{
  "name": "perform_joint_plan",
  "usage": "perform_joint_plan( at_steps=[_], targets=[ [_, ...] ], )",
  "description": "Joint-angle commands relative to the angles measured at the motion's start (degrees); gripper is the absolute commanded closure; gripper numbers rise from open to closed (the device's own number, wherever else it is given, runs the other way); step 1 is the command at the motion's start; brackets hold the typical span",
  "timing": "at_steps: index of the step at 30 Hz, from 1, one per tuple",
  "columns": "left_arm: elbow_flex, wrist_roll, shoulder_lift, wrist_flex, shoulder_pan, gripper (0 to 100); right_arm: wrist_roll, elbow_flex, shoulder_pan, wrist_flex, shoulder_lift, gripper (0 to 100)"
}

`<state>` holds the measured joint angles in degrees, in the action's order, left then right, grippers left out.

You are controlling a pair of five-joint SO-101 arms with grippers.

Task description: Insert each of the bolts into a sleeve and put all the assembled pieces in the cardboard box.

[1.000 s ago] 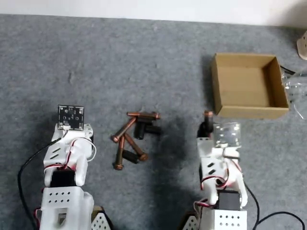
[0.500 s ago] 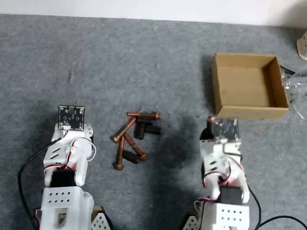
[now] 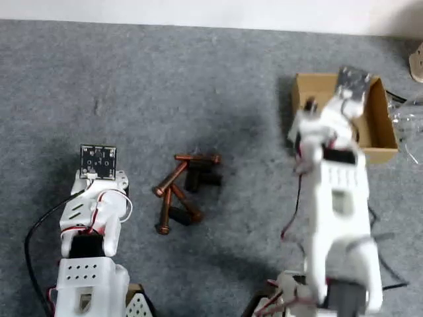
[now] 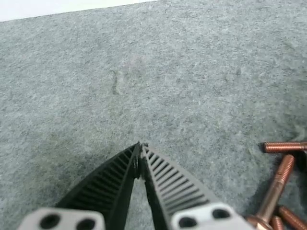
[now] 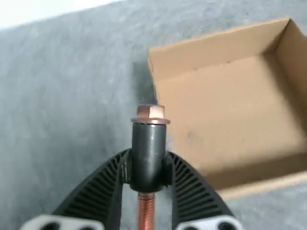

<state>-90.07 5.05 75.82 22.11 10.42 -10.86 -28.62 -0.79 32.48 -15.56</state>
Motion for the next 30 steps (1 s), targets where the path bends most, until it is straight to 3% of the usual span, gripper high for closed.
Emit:
perform_joint_plan(
  at_steps=[1, 6, 11, 18, 30],
  targets=[
    [0.13, -0.26, 0.66, -1.41, -1.36, 100, -12.22, 13.76, -2.15, 0.04, 8.13, 99.4],
    [0.13, -0.26, 0.66, -1.49, -1.45, 100, -30.68, 19.38, -7.16, 0.04, 16.66, 99.4],
    [-0.13, -0.26, 0.22, -3.34, -1.45, 100, -42.46, 19.38, -8.40, -0.13, 24.31, 98.9],
    [-0.13, -0.26, 0.22, -3.34, -1.45, 100, -43.34, 19.82, -12.26, -0.13, 33.54, 98.9],
    [-0.13, -0.26, 0.22, -3.34, -1.45, 100, -42.99, 19.91, -12.53, -0.31, 34.33, 98.8]
  ],
)
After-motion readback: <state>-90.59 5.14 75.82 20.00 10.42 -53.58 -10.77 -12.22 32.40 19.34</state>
